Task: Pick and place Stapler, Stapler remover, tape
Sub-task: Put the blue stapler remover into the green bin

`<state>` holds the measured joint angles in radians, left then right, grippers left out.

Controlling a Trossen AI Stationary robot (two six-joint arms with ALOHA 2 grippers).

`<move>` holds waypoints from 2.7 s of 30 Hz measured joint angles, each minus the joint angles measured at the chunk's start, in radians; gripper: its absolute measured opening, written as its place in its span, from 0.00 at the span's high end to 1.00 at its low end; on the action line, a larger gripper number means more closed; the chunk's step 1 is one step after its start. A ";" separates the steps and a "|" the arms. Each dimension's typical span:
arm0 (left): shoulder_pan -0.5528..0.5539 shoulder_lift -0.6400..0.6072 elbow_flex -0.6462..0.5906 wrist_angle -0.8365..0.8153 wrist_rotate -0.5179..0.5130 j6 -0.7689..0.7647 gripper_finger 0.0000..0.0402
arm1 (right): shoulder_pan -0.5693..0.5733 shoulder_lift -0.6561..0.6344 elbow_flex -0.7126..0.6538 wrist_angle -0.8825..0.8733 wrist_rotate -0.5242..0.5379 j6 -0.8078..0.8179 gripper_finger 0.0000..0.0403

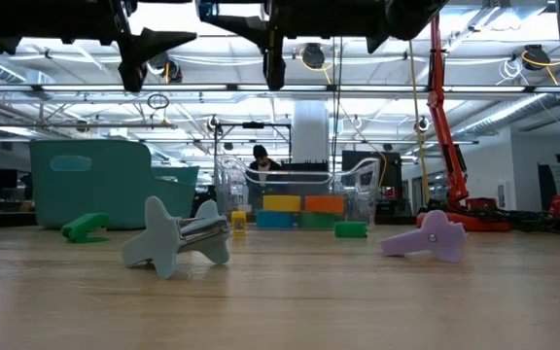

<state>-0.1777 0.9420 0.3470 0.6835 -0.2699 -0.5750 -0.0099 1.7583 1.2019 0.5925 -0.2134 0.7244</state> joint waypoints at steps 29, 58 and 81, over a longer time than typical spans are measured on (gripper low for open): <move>0.057 0.030 0.044 -0.012 0.064 -0.063 0.49 | -0.010 -0.001 0.000 0.009 0.003 0.004 0.85; 0.100 0.099 0.087 0.001 0.211 -0.117 0.73 | -0.011 -0.001 -0.002 0.006 0.004 -0.002 0.85; 0.100 0.100 0.089 -0.005 0.227 -0.124 0.82 | -0.010 -0.002 0.000 -0.016 -0.006 -0.016 0.69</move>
<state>-0.0780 1.0419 0.4355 0.6790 -0.0425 -0.6994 -0.0200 1.7565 1.2018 0.5764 -0.2192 0.7086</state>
